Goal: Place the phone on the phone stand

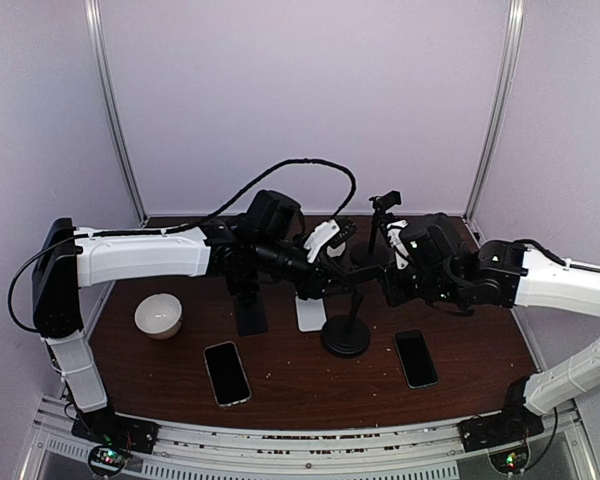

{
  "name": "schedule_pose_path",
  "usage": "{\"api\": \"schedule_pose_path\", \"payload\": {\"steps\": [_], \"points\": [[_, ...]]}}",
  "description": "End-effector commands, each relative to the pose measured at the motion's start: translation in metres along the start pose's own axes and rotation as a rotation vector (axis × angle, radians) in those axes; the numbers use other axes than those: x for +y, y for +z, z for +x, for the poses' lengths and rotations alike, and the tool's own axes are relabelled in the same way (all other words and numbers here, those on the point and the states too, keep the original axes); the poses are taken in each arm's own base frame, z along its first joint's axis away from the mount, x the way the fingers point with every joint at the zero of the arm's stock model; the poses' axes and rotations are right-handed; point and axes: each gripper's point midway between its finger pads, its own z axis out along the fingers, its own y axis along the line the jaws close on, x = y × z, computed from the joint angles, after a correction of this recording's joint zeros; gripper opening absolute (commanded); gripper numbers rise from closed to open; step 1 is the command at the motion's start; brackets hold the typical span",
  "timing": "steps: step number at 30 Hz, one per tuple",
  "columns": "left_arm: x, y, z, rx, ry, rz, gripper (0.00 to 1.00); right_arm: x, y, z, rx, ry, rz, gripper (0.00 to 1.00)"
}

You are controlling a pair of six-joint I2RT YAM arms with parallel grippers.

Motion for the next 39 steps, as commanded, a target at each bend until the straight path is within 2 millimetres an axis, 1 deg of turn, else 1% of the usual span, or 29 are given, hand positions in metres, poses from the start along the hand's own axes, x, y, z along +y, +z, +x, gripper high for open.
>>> {"api": "schedule_pose_path", "payload": {"steps": [1,4,7,10,13,15,18,22,25,27,30,31,33,36,39], "points": [[-0.006,-0.014,-0.003,0.012,0.043,0.017,0.00,-0.081,-0.004,0.024,0.057,0.060,0.283,0.00],[-0.006,-0.014,0.001,0.022,0.042,0.018,0.00,-0.098,-0.009,0.026,0.056,0.090,0.319,0.00],[-0.007,-0.014,0.003,0.023,0.038,0.028,0.00,-0.110,-0.013,0.026,0.048,0.102,0.343,0.00],[-0.008,-0.013,0.003,0.019,0.038,0.040,0.00,-0.115,-0.014,0.027,0.048,0.108,0.347,0.00],[-0.011,-0.010,0.003,0.011,0.035,0.061,0.00,-0.115,-0.015,0.023,0.047,0.106,0.350,0.00],[-0.012,-0.006,0.003,0.001,0.020,0.083,0.00,-0.109,-0.016,0.020,0.042,0.103,0.314,0.00],[-0.020,-0.001,-0.002,-0.013,0.015,0.138,0.00,-0.094,-0.017,0.015,0.027,0.084,0.238,0.00],[-0.025,0.002,-0.007,-0.032,0.036,0.167,0.00,-0.094,-0.025,0.011,0.019,0.073,0.246,0.00],[-0.025,0.004,-0.002,-0.028,0.044,0.172,0.00,-0.094,-0.031,0.007,0.002,0.073,0.240,0.00],[-0.021,0.007,0.005,-0.007,0.046,0.154,0.00,-0.090,-0.027,0.012,0.003,0.068,0.216,0.00],[-0.013,0.010,0.010,0.022,0.057,0.114,0.00,-0.080,-0.014,0.025,0.035,0.070,0.169,0.00],[-0.012,0.010,0.011,0.025,0.058,0.104,0.02,-0.076,-0.011,0.027,0.040,0.072,0.159,0.00],[-0.010,0.011,0.009,0.018,0.066,0.094,0.06,-0.068,-0.010,0.025,0.031,0.063,0.145,0.00],[-0.008,0.012,0.003,-0.001,0.075,0.080,0.08,-0.052,-0.010,0.016,0.007,0.036,0.104,0.00],[-0.004,0.012,-0.003,-0.009,0.080,0.061,0.12,-0.046,-0.009,0.015,0.024,0.002,0.116,0.00]]}}
